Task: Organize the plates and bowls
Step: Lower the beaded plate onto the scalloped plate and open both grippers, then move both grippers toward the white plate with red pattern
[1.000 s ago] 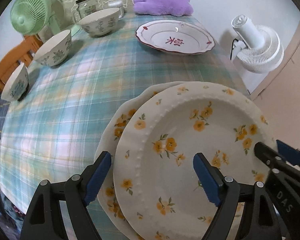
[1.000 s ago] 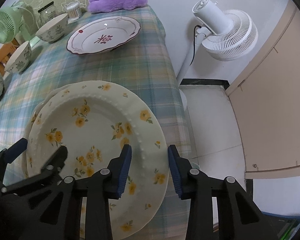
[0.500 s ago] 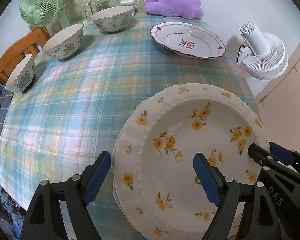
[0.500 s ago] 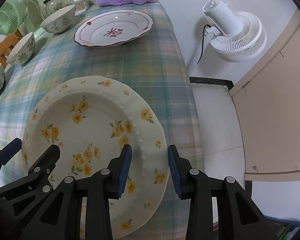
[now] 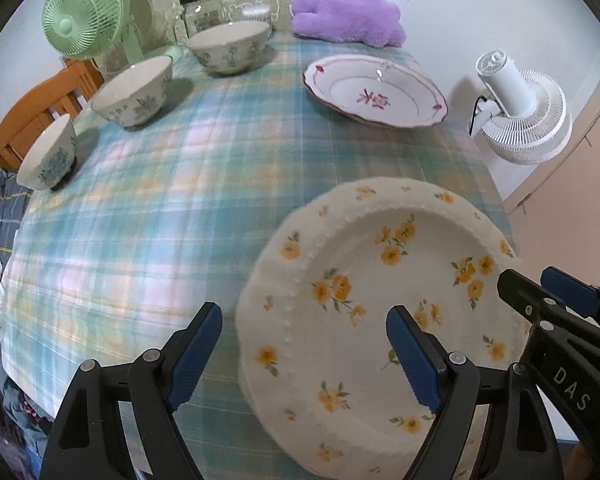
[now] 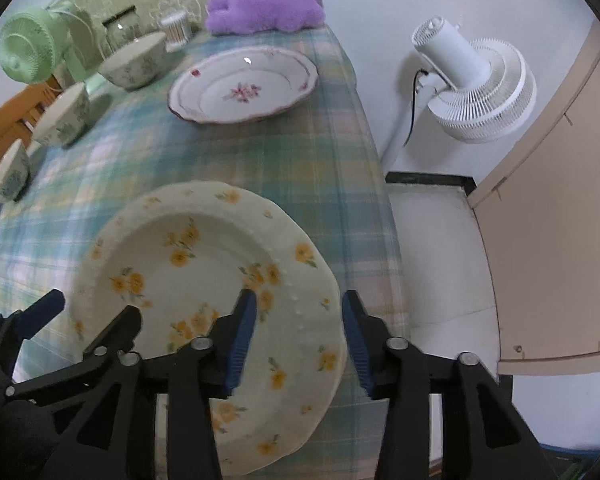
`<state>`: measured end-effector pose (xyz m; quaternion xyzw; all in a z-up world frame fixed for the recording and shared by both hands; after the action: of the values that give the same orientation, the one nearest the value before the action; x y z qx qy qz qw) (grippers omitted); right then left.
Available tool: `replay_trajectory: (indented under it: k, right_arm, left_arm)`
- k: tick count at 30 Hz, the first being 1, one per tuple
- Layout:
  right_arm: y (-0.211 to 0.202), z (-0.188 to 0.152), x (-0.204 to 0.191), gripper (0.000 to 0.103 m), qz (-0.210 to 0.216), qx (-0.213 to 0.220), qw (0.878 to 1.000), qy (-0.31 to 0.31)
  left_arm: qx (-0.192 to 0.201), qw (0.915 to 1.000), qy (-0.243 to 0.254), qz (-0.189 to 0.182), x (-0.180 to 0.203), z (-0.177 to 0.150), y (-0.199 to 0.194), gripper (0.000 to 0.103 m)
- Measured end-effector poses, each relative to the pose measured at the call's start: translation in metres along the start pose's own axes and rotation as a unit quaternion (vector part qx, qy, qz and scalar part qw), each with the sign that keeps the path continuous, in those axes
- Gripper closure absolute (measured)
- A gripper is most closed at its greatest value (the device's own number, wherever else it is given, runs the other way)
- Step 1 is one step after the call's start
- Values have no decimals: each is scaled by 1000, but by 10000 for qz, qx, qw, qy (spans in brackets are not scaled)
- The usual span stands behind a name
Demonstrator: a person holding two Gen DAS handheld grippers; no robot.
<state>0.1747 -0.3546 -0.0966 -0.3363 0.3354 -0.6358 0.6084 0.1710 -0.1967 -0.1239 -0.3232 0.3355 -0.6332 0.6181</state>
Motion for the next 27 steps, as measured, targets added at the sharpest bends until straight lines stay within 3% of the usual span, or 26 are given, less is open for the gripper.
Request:
replay_trajectory:
  k: [14, 27]
  right_arm:
    - [-40, 22, -52, 40, -98, 517, 9980, 338]
    - [-46, 39, -92, 35, -280, 738, 9956, 500]
  left_arm:
    - [474, 9987, 127, -156, -65, 31, -32, 10]
    - [722, 9969, 120, -277, -108, 54, -38, 7]
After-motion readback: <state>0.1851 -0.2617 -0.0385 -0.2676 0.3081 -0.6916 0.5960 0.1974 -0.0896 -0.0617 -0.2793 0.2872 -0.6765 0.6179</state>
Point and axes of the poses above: each gripper's, at about its wrist camera, not at the fingertips, and y roughly the way its jaws point, x to its right, z to its top, the point moved 6 cm from there along y, roughly the way its jaws point, and after that the axes turned 10 degrees about x, right-handed, at the moved point
